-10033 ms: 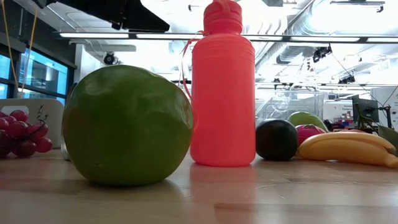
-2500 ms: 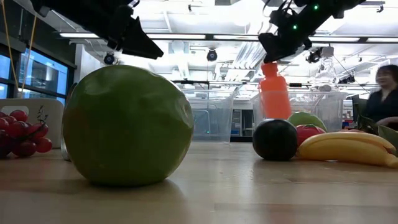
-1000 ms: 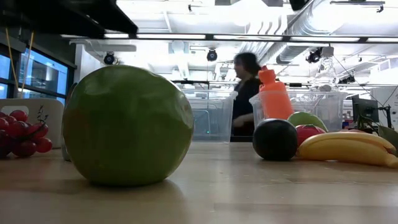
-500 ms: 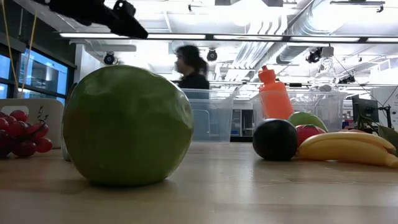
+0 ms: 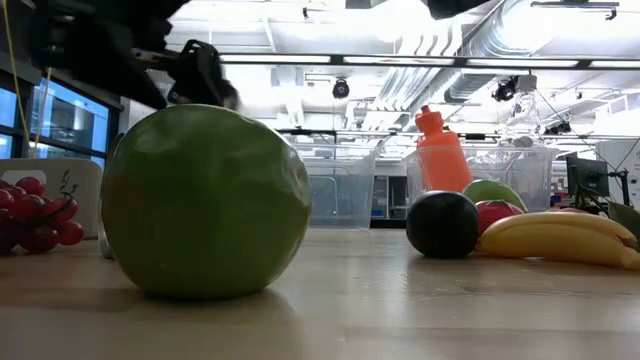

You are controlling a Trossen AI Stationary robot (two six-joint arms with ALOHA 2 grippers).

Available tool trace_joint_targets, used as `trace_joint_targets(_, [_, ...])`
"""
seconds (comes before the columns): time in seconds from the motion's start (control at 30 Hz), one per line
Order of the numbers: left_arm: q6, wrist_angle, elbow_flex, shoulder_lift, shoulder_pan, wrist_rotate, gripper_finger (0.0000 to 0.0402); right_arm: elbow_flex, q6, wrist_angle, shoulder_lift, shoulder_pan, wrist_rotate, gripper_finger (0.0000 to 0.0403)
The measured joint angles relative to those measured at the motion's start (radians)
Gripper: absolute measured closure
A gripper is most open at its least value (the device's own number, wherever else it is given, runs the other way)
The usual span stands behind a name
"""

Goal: Pick & Place Food Item
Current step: Put the green tuna can into the grey bin

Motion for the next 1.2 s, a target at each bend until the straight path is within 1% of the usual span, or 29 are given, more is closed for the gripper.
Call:
trace_joint_targets(0.17, [-0.065,0.008,-0.009,0.003,0.054,-0.002,0.0062,0.0,0.06,0.005,0.0,0.005,-0.007,0.0149])
trace_joint_targets(0.27, [-0.106,0.004,-0.02,0.003,0.077,-0.019,0.0062,0.0,0.068,0.005,0.0,0.005,-0.006,0.0149])
trace_joint_targets(0.33, [-0.108,0.006,-0.03,0.003,0.085,-0.025,0.0062,0.0,0.07,0.005,0.0,0.006,-0.006,0.0149])
trace_joint_targets(0.47, [-0.117,0.076,-0.073,0.003,0.085,-0.025,0.0062,0.0,0.123,0.004,0.0,0.005,-0.004,0.0149])
trace_joint_targets(0.53, [-0.086,0.113,-0.098,0.003,0.083,-0.025,0.0062,0.0,0.152,0.004,0.0,0.005,-0.003,0.0149])
trace_joint_targets(0.7, [-0.074,0.19,-0.143,0.004,0.088,-0.029,0.0062,0.0,0.173,0.004,0.0,0.005,-0.004,0.0149])
trace_joint_targets(0.87, [-0.119,0.188,-0.157,0.004,0.102,-0.059,0.0062,0.0,0.173,0.004,0.0,0.006,-0.004,0.0149])
trace_joint_targets(1.0, [-0.122,0.188,-0.157,0.004,0.106,-0.06,0.0062,0.0,0.179,0.005,0.0,0.006,-0.004,0.0149])
trace_joint_targets(1.13, [-0.149,0.191,-0.157,0.019,0.106,-0.06,0.0062,0.0,0.214,0.005,0.0,0.005,-0.004,0.0149])
trace_joint_targets(1.2, [-0.137,0.194,-0.157,0.034,0.104,-0.06,0.0062,0.0,0.238,0.005,0.0,0.006,-0.004,0.0149])
